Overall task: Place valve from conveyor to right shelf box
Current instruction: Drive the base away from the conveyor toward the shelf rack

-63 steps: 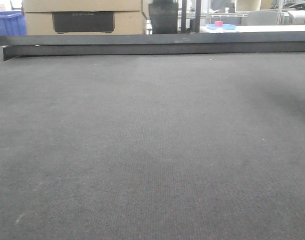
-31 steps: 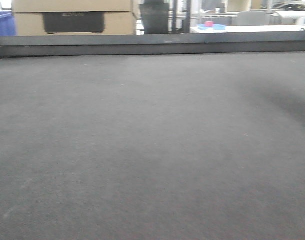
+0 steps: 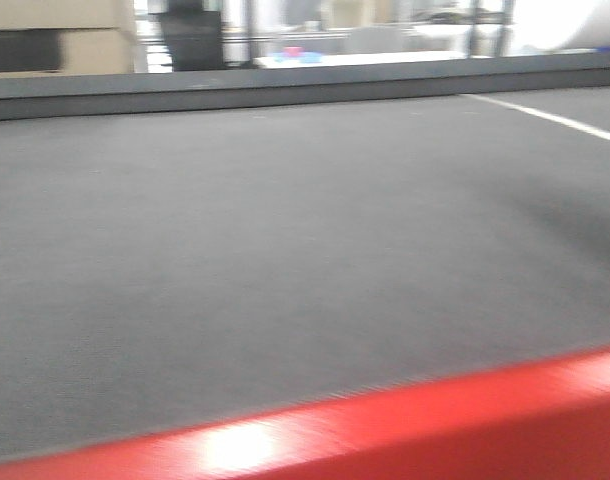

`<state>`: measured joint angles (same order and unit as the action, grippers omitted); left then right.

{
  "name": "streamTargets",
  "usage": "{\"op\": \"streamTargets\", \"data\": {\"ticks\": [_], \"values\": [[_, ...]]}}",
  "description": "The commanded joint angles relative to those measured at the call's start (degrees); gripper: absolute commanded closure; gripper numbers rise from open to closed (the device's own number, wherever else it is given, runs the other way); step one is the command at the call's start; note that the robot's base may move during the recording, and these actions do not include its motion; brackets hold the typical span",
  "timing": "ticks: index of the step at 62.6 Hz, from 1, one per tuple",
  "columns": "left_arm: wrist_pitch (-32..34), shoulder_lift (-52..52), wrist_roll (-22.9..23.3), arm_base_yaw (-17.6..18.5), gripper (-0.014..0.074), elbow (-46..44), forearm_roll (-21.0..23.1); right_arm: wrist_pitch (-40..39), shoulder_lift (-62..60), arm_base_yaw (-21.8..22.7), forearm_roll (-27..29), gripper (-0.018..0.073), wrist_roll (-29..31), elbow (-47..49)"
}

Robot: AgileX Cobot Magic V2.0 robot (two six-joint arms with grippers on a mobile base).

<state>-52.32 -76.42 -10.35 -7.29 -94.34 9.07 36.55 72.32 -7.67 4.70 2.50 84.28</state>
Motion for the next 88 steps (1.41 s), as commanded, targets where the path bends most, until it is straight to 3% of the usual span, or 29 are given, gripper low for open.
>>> {"op": "streamTargets", "data": {"ticks": [1, 88], "values": [[2.8, 0.6, 0.4, 0.0, 0.0708, -0.7, 1.0, -4.5, -0.9, 0.0, -0.3, 0.0713, 0.5, 1.1], [2.8, 0.6, 0.4, 0.0, 0.0708, -0.7, 1.0, -4.5, -0.9, 0.0, -0.3, 0.0713, 0.5, 1.1]]}}
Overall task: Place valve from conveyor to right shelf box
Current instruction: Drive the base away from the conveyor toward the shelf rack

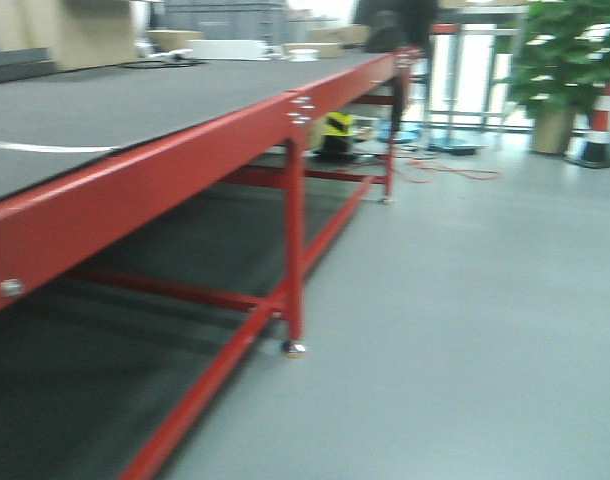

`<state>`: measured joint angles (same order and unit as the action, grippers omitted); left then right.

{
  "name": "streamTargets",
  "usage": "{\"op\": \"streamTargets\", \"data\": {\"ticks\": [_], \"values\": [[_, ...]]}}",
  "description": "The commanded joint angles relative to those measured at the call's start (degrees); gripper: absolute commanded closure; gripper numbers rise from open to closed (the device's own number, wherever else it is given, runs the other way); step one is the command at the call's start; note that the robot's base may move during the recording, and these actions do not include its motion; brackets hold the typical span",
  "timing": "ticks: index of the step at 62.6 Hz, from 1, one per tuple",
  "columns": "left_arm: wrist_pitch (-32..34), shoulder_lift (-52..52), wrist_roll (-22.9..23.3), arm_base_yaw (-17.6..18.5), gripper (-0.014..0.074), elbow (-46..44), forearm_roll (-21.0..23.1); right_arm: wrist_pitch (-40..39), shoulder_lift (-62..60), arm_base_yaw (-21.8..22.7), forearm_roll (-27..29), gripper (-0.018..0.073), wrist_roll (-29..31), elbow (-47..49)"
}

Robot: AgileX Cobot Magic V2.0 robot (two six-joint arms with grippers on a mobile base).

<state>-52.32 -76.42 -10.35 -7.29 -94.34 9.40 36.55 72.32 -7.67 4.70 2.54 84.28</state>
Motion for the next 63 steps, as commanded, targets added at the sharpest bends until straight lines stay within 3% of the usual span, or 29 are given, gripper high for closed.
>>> {"op": "streamTargets", "data": {"ticks": [1, 63], "values": [[2.8, 0.6, 0.4, 0.0, 0.0708, -0.7, 0.6, -4.5, -0.9, 0.0, -0.3, 0.0713, 0.5, 1.1], [2.8, 0.6, 0.4, 0.0, 0.0708, -0.7, 0.6, -4.5, -0.9, 0.0, -0.3, 0.0713, 0.5, 1.1]]}}
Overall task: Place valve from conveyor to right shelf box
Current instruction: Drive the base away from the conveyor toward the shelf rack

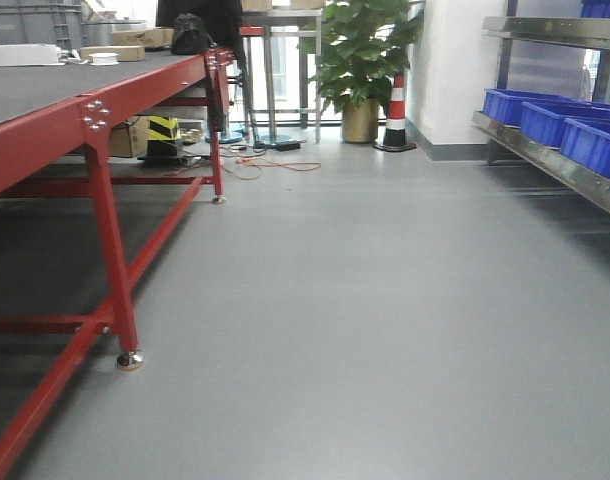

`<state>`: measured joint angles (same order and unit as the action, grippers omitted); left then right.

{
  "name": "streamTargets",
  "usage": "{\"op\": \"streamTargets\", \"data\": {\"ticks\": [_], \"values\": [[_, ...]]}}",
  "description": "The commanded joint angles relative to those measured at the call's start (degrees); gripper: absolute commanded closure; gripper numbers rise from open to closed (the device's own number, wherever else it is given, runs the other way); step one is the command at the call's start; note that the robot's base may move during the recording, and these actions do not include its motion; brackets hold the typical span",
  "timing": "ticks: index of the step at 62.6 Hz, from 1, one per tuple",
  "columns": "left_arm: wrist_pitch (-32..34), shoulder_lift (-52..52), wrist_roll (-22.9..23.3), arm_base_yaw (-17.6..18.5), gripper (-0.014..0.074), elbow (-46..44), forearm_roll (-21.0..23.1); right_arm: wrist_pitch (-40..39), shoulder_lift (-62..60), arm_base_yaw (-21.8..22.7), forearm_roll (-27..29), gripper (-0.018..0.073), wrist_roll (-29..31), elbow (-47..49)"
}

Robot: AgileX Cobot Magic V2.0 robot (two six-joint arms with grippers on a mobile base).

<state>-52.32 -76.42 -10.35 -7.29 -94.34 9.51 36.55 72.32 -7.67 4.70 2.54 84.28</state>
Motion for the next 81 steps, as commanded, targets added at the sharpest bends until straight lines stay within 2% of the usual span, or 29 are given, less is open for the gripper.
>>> {"op": "streamTargets", "data": {"ticks": [1, 81], "values": [[2.8, 0.6, 0.4, 0.0, 0.0708, -0.7, 0.5, -4.5, -0.9, 0.0, -0.3, 0.0713, 0.5, 1.1], [2.9, 0.6, 0.4, 0.0, 0.0708, -0.7, 0.5, -4.5, -0.9, 0.0, -0.3, 0.0713, 0.5, 1.1]]}}
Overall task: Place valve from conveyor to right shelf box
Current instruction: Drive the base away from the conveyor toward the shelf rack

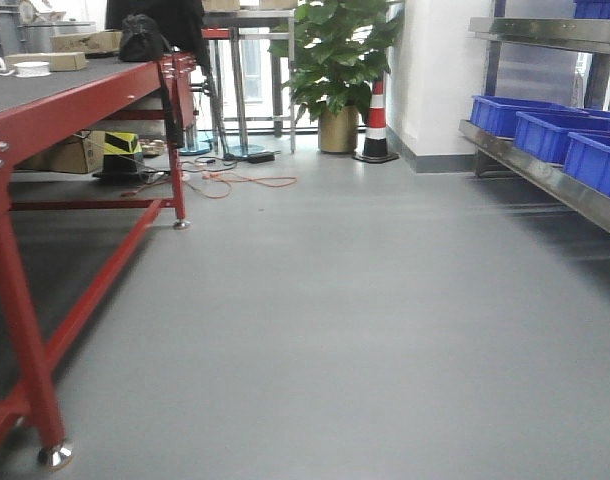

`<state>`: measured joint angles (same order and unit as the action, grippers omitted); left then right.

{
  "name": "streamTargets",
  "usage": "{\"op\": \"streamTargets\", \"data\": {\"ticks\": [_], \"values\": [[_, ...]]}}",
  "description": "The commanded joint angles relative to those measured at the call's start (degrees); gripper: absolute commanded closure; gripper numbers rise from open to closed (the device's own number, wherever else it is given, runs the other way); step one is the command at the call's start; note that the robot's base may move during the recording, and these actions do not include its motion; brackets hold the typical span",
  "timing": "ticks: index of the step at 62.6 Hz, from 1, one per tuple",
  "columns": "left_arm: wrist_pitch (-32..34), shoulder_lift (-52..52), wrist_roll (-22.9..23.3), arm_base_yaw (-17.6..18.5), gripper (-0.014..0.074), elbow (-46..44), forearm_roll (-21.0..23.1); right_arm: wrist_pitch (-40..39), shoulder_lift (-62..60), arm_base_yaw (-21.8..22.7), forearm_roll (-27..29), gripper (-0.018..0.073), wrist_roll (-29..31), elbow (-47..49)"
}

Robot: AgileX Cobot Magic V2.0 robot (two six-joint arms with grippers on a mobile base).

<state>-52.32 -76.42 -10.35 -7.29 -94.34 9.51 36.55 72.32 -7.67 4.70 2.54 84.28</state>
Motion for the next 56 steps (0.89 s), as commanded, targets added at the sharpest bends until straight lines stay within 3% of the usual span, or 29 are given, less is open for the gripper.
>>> {"op": "streamTargets", "data": {"ticks": [1, 56], "values": [[2.9, 0.6, 0.4, 0.0, 0.0708, -0.7, 0.5, -4.5, -0.9, 0.0, -0.3, 0.0713, 0.5, 1.1], [2.9, 0.6, 0.4, 0.0, 0.0708, -0.7, 0.5, -4.5, -0.9, 0.0, -0.3, 0.0713, 0.5, 1.1]]}}
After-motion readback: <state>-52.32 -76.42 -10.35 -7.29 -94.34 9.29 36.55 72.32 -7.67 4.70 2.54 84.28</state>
